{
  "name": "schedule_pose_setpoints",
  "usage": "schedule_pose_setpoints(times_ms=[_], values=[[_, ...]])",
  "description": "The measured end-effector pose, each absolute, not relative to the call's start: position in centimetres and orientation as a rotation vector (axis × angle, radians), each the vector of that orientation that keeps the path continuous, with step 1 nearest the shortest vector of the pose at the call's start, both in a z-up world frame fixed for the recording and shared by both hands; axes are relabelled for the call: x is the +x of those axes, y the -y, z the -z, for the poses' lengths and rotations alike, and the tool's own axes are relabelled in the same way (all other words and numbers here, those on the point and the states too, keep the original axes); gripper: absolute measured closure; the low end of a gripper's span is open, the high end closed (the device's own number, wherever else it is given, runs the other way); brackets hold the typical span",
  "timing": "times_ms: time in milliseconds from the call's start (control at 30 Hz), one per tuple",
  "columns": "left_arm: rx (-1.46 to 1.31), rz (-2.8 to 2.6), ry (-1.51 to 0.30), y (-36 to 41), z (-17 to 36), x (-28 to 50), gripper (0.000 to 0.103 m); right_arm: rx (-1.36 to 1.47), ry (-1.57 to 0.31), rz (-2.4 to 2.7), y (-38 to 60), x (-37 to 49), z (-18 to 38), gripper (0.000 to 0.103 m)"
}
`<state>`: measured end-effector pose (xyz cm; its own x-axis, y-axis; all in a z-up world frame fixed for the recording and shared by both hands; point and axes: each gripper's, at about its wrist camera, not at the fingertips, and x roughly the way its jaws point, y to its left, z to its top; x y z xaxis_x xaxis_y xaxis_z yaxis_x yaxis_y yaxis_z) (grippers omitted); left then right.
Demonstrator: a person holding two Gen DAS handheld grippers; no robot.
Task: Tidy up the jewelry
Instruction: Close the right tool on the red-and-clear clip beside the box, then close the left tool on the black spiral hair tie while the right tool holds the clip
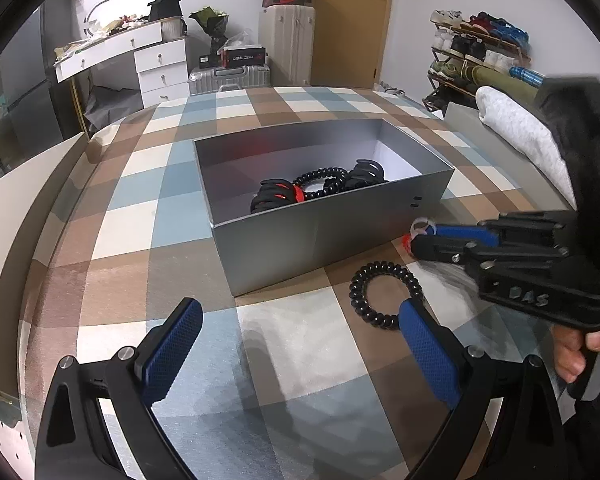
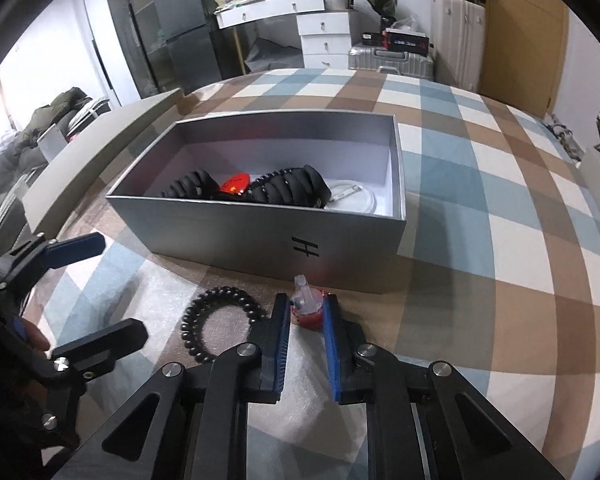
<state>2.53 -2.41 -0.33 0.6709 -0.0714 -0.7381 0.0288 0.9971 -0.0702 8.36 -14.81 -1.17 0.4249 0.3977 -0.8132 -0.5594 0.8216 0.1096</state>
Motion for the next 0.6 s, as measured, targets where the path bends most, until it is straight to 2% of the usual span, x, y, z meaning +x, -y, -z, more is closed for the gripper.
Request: schedule_pose_setpoints(times_ms=[267,600], values=[[-0.053,0.106,-0.845,3.4,0.5,2.4,0.007,-0.13,-0.904,-0.674,15.8,7.8,-1.9,0.09],[-0.025,0.152,-0.895,5.2,1.5,3.1,0.007,-0.085,-0.899,-0.693,16.8,8.1,-2.6,0.09]])
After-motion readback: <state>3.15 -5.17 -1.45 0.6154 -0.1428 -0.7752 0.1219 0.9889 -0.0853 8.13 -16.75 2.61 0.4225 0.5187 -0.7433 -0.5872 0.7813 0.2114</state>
